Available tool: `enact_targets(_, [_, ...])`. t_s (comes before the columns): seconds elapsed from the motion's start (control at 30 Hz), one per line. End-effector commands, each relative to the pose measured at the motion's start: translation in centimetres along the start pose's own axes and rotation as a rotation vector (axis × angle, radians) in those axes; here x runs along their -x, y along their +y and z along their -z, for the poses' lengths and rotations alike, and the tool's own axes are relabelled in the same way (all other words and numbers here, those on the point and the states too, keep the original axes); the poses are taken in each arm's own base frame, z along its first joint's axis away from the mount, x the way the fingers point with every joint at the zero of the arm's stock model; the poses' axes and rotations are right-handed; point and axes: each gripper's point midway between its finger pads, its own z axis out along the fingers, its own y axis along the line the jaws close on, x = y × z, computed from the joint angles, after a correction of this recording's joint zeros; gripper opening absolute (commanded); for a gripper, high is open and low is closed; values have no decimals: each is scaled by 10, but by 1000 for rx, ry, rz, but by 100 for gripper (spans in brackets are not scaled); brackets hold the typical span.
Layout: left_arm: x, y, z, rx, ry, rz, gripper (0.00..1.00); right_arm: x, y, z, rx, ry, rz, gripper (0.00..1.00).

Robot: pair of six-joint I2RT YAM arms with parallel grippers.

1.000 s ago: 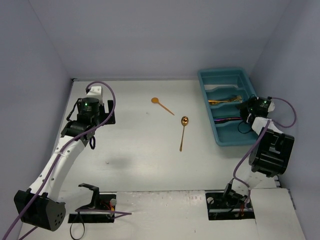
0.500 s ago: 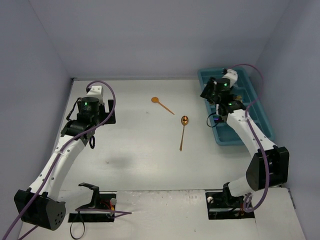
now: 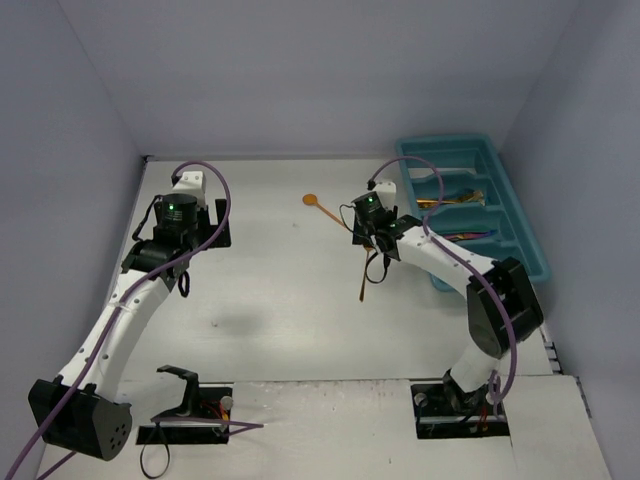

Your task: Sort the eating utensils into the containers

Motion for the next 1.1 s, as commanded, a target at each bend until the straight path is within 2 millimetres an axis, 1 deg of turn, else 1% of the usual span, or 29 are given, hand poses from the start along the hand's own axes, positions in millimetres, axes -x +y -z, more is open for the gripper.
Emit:
enact_targets(0.0, [28,-3,6,-17,-84,18,91,-21,-5,-17,-60,42,-28,45])
enact_targets(0.23, [28,-2,7,-17,-83,18,91,-49,-3,-38,-75,115,-29,34])
enact_targets(0.33, [29,-2,8,-14,-87,18,91,-61,0,-44,-67,141,-39,32])
enact_targets(0.57, [28,-1,8,-14,-87,14,91,-75,4,-53,-54,163,-62,25])
enact_targets(0.67, [29,-1,8,-14,-86,14,91,-81,1,-57,-66,173,-62,24])
enact_targets(0.73, [29,-1,9,-13,-89,15,91,-82,1,-58,-68,173,-62,22])
enact_targets(0.77, [30,-1,9,-13,-90,16,91,-83,1,-59,-70,174,-58,19])
enact_targets(0.8, [30,-1,10,-14,-92,16,91,-83,0,-59,-71,175,-53,16])
enact_targets(0.9, [29,-1,9,-13,-89,15,91,-81,1,-59,-70,169,-44,2])
enact_targets(1.0, [29,-1,9,-14,-89,15,91,-73,10,-57,-32,164,-51,0])
enact_targets(1.07, [29,-2,9,-19,-88,15,91,-61,21,-50,15,151,-69,0])
